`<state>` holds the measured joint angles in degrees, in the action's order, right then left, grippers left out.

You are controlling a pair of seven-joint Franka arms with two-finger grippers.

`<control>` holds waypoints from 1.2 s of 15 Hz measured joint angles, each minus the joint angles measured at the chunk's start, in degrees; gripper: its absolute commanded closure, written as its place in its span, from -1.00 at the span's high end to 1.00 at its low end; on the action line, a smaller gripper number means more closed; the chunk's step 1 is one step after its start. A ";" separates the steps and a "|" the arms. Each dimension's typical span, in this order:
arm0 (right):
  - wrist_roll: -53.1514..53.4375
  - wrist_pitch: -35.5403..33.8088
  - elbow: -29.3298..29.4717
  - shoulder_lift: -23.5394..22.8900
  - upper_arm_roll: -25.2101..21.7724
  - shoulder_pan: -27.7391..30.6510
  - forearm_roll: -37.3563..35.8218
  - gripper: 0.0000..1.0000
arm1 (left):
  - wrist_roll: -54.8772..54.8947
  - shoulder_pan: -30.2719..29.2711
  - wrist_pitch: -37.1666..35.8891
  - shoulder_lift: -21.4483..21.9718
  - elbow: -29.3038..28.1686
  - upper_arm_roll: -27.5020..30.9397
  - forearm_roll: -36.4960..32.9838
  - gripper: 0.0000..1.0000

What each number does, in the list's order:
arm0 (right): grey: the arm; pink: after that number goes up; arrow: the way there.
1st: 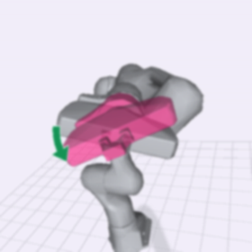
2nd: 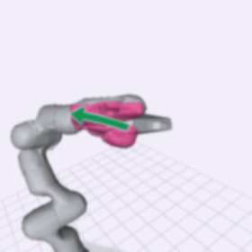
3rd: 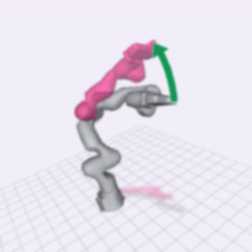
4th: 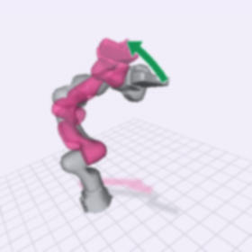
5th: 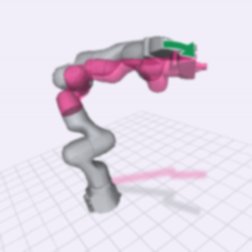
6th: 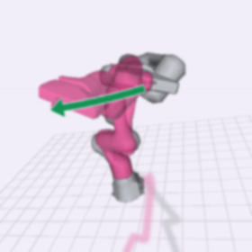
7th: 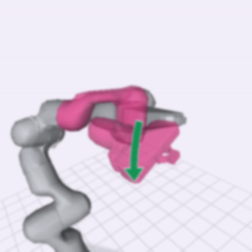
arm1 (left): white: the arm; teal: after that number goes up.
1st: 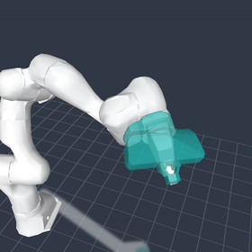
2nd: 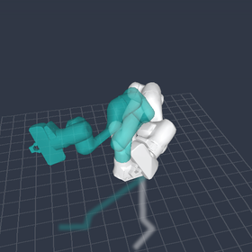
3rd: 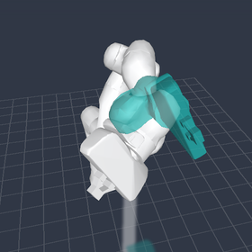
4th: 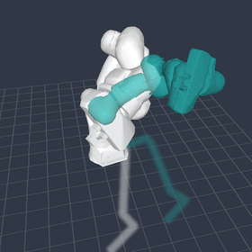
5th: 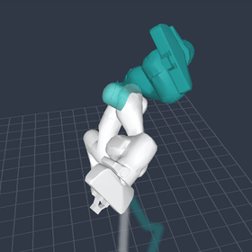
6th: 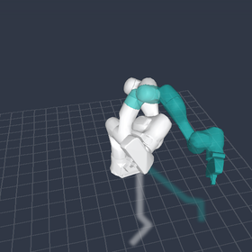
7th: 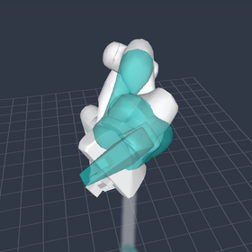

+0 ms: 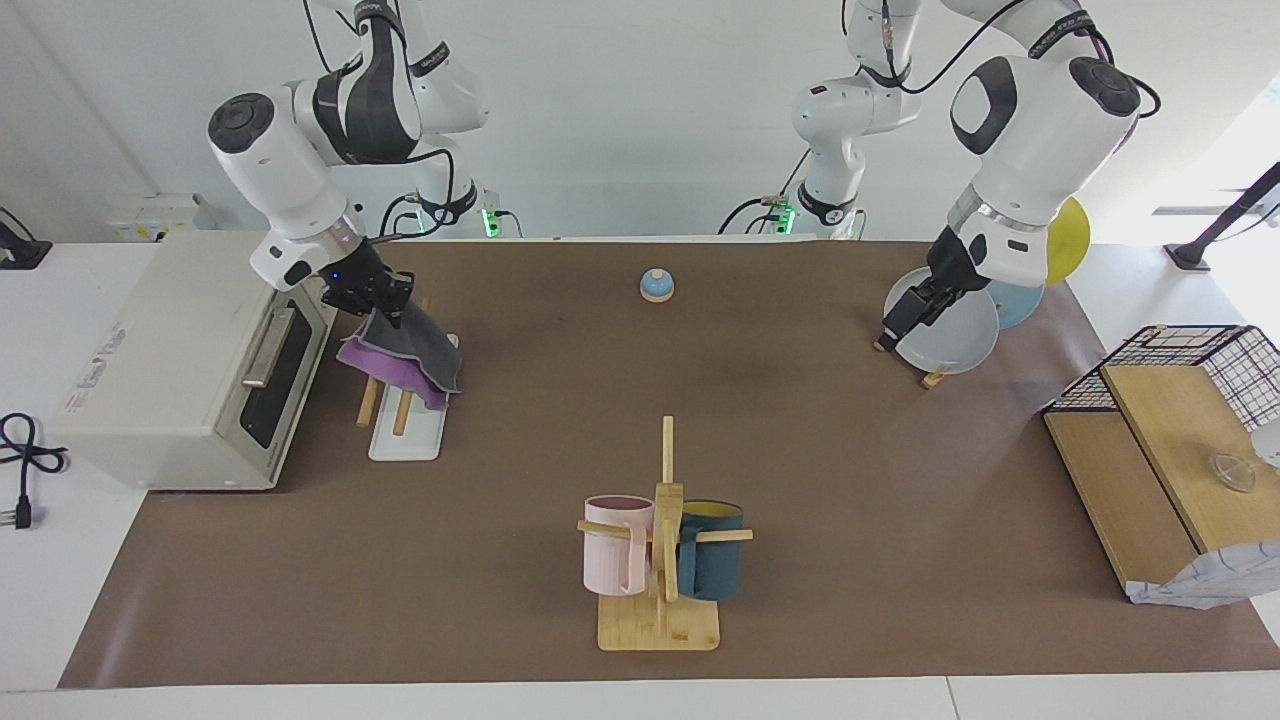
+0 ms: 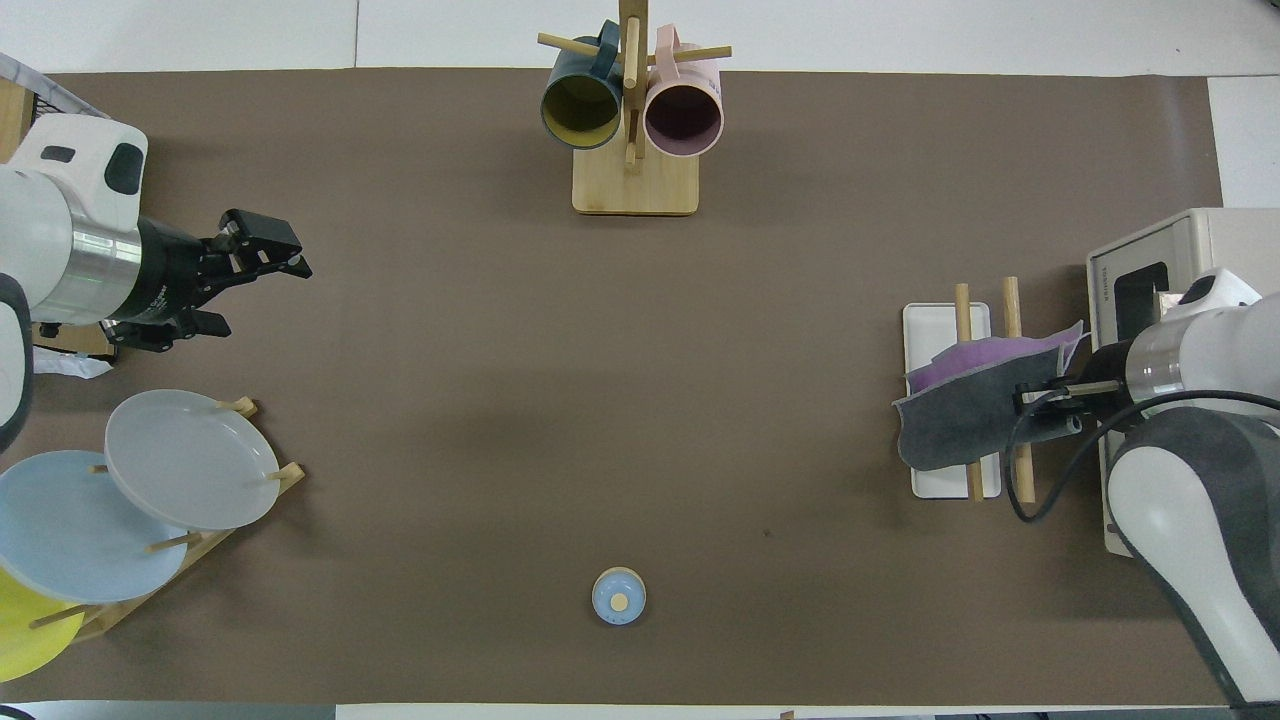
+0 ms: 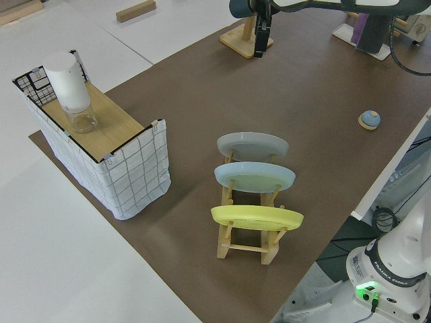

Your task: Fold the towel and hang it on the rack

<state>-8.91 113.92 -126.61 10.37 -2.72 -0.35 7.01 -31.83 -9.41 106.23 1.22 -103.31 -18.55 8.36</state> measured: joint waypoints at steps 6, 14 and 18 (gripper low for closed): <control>-3.97 1.01 -0.85 0.01 0.06 2.54 -0.15 -1.00 | 18.10 7.98 -11.49 -0.07 7.49 10.18 -6.39 1.00; -6.27 1.89 -2.98 -0.08 0.06 5.09 -2.54 -1.00 | 23.63 9.24 -18.11 -4.80 15.18 10.61 -7.64 1.00; -6.29 1.91 -3.15 -0.10 0.17 5.22 -2.56 -0.93 | 23.80 9.15 -18.10 -4.97 15.21 10.83 -7.64 1.00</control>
<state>-15.20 115.83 -129.77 10.27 -2.54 4.87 4.46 -8.03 -0.26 88.12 -3.75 -88.10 -7.72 0.71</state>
